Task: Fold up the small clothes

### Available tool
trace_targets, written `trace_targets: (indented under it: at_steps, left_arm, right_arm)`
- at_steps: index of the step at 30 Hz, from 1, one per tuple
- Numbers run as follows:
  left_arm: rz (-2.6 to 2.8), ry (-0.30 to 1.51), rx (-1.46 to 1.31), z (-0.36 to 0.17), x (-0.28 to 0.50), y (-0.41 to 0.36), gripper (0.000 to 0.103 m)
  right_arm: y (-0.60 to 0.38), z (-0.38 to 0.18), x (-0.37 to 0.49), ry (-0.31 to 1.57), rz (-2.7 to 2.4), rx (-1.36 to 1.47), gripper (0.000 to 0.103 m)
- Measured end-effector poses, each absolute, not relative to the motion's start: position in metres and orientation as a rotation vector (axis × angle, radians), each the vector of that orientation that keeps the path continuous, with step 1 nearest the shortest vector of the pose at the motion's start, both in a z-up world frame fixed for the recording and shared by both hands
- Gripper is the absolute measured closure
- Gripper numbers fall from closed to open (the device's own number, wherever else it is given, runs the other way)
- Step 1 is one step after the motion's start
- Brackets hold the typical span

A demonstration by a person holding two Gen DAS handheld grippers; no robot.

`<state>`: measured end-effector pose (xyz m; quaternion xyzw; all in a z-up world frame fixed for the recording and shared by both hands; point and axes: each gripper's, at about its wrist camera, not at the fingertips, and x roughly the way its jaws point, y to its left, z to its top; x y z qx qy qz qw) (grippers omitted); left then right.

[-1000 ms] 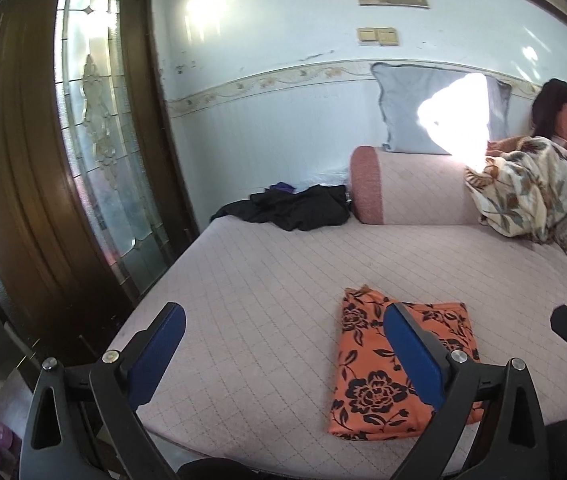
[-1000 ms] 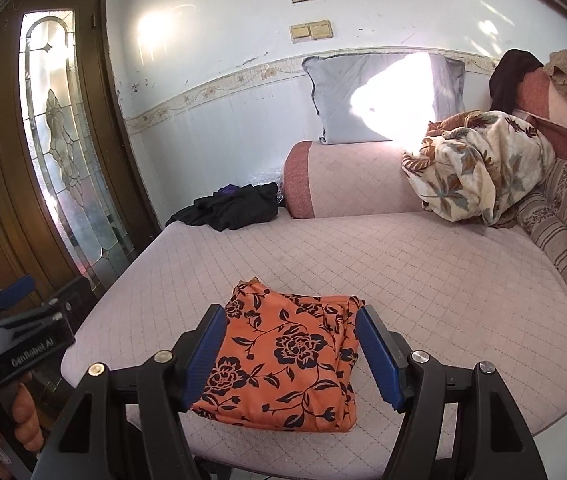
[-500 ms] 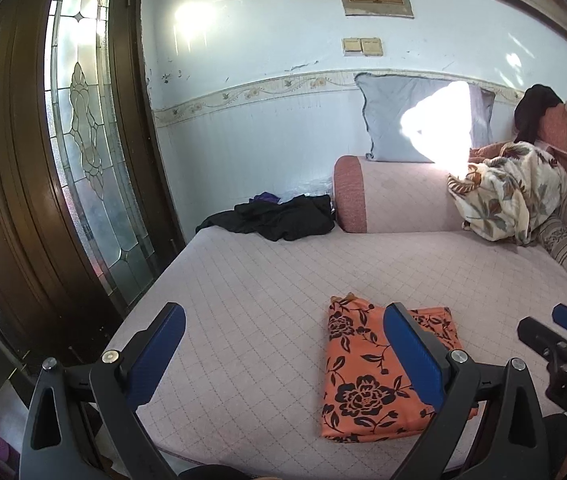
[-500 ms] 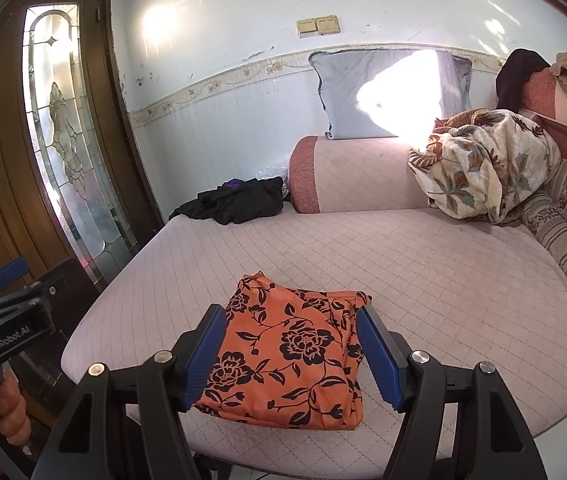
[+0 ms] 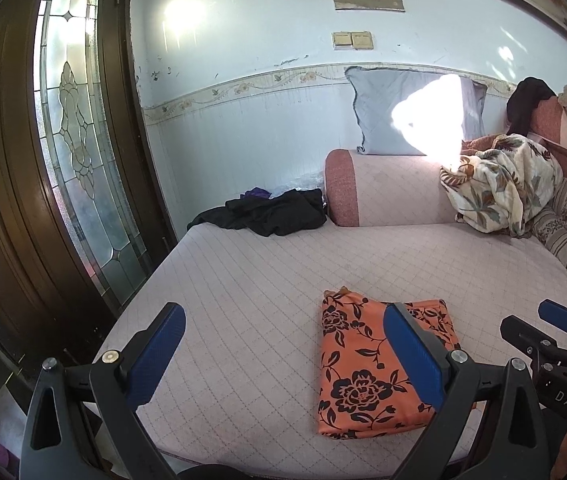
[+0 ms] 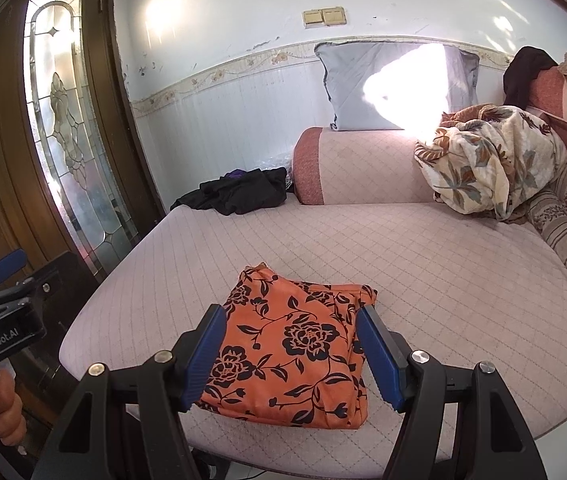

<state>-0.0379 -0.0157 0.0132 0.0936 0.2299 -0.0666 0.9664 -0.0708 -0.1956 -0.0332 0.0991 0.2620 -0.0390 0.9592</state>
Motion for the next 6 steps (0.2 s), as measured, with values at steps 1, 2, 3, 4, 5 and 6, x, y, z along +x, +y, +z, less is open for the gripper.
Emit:
trace_targets:
  at_steps: [1, 2, 3, 4, 5, 6]
  left_arm:
    - [-0.136, 0.465, 0.189, 0.0129, -0.0376, -0.0160, 0.004]
    - [-0.139, 0.465, 0.190, 0.0125, -0.0372, -0.0163, 0.004]
    - [-0.144, 0.465, 0.191, 0.0120, -0.0367, -0.0165, 0.004]
    - [-0.147, 0.465, 0.192, 0.0113, -0.0364, -0.0172, 0.004]
    - [-0.147, 0.465, 0.192, 0.0107, -0.0361, -0.0175, 0.004]
    - [-0.144, 0.465, 0.193, 0.0097, -0.0350, -0.0174, 0.004]
  right_arm:
    - [-0.1954, -0.0338, -0.0701, 0.533, -0.079, 0.201, 0.032]
    - [-0.1952, -0.0343, -0.0694, 0.535, -0.080, 0.200, 0.032]
    - [-0.1953, -0.0350, -0.0685, 0.537, -0.081, 0.200, 0.032]
    - [-0.1954, -0.0358, -0.0679, 0.540, -0.081, 0.200, 0.032]
    - [-0.1959, -0.0367, -0.0675, 0.542, -0.081, 0.202, 0.032]
    - [-0.1967, -0.0374, -0.0669, 0.543, -0.082, 0.204, 0.032]
